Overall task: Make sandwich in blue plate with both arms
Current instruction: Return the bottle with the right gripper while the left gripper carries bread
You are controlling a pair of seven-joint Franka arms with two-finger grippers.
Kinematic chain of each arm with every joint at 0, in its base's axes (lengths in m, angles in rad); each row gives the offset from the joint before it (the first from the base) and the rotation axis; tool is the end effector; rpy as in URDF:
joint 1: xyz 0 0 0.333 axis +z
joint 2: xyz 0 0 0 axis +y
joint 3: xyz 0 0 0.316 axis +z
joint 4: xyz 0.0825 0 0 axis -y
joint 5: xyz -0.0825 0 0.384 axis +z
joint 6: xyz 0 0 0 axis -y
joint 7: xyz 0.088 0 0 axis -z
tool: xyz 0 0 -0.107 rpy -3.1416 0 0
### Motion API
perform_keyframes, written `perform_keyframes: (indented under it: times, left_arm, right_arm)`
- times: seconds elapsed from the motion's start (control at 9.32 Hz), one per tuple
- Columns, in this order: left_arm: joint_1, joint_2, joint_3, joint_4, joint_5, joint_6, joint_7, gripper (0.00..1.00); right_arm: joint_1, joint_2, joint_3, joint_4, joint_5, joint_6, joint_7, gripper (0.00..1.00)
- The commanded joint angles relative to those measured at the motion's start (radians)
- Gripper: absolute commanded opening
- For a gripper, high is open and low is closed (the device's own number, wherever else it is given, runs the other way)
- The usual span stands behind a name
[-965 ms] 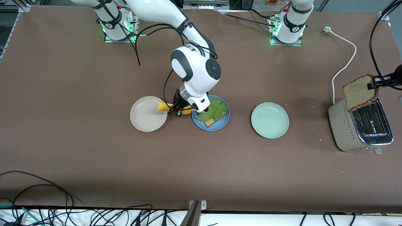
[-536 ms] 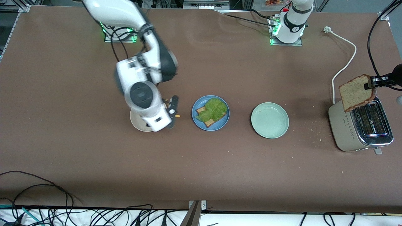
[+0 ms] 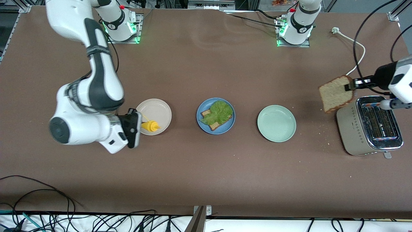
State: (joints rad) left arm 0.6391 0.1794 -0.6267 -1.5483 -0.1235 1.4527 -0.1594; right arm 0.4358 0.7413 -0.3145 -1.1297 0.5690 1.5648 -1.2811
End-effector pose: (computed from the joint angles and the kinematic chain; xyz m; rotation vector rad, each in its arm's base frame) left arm 0.5785 0.0194 0.5446 2.8970 0.2425 -0.3763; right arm 0.6934 0.2089 0.3681 -2.0867 -1.7145 0.0563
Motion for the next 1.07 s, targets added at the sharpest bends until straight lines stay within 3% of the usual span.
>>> perform_keyframes:
  times: [0.0, 0.43, 0.75, 0.97]
  left_arm:
    - [-0.036, 0.037, -0.045, 0.007, -0.102, 0.003, -0.113, 0.00]
    - [-0.183, 0.124, -0.045, 0.013, -0.208, 0.082, -0.239, 0.00]
    - [-0.310, 0.219, -0.044, 0.013, -0.269, 0.271, -0.386, 0.00]
    - [-0.401, 0.268, -0.042, 0.008, -0.268, 0.410, -0.477, 0.00]
  right_arm:
    - [-0.139, -0.014, 0.020, -0.048, 0.153, -0.089, -0.229, 0.00]
    - [-0.323, -0.013, 0.020, -0.235, 0.265, -0.183, -0.709, 0.00]
    - [-0.406, 0.029, 0.021, -0.381, 0.377, -0.186, -1.056, 0.00]
    - [-0.445, 0.068, 0.028, -0.438, 0.496, -0.237, -1.174, 0.00]
